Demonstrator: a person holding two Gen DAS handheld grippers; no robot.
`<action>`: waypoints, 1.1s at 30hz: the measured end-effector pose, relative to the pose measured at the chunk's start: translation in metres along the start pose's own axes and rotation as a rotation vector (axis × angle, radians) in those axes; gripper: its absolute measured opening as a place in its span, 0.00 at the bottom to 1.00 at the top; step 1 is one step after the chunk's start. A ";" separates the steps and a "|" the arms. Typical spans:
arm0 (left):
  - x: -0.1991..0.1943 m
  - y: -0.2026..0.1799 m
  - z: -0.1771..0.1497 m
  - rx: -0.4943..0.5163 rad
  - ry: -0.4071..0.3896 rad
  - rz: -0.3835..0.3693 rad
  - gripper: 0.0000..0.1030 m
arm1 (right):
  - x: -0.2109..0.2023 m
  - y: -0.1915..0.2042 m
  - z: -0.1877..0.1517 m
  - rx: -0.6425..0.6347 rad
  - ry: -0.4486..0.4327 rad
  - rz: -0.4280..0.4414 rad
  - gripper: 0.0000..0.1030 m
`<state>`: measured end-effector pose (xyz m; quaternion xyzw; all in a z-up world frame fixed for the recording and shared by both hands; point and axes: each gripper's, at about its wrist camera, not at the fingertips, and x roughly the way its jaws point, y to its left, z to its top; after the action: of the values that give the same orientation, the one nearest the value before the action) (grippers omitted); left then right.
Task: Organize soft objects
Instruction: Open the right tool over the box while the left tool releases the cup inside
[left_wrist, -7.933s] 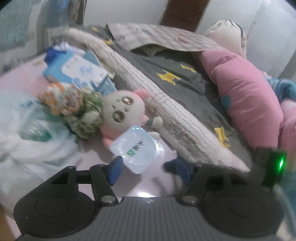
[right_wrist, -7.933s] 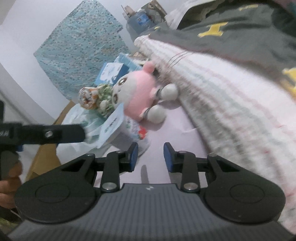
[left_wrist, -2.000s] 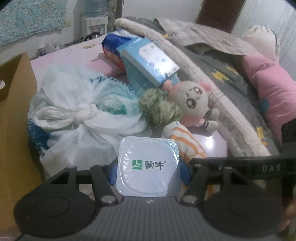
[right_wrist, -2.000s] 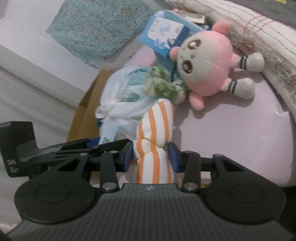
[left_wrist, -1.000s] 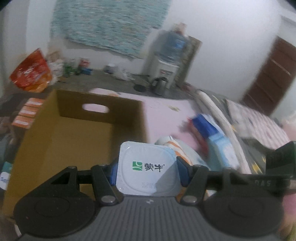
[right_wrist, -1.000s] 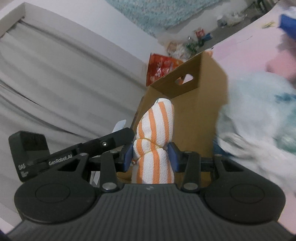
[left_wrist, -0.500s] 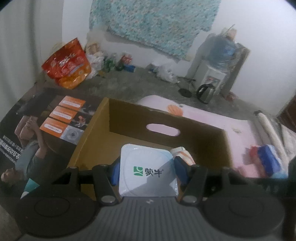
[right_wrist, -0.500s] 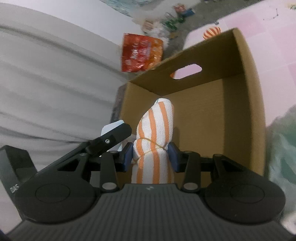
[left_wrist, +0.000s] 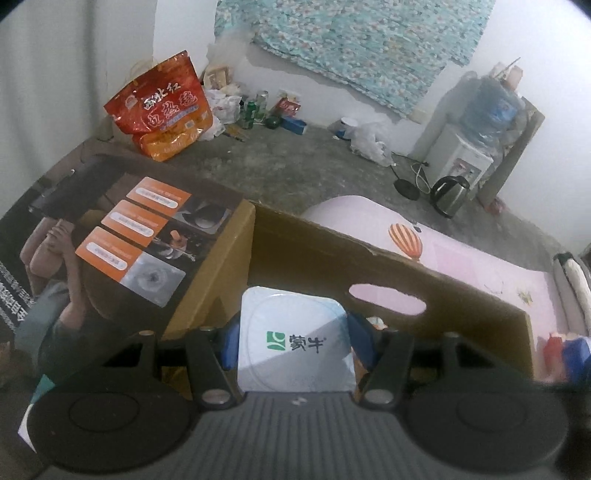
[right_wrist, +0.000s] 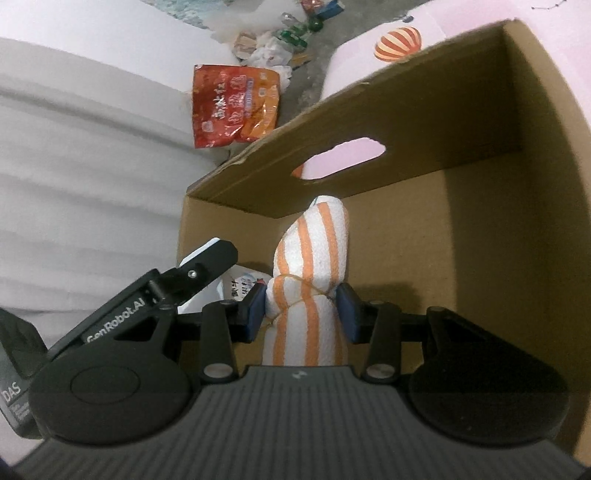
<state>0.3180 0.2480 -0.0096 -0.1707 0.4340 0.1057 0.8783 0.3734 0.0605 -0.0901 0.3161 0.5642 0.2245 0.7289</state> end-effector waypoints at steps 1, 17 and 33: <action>0.002 0.000 0.000 -0.004 -0.001 0.001 0.58 | 0.003 -0.002 0.000 0.002 0.001 -0.002 0.41; -0.009 -0.018 0.005 0.038 -0.097 0.040 0.76 | 0.044 -0.017 0.007 0.071 0.029 0.017 0.45; -0.108 -0.027 -0.022 -0.013 -0.157 -0.054 0.87 | -0.043 -0.012 -0.002 0.052 -0.086 0.144 0.70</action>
<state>0.2464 0.2104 0.0703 -0.1793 0.3583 0.0978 0.9110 0.3601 0.0232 -0.0698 0.3841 0.5139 0.2481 0.7258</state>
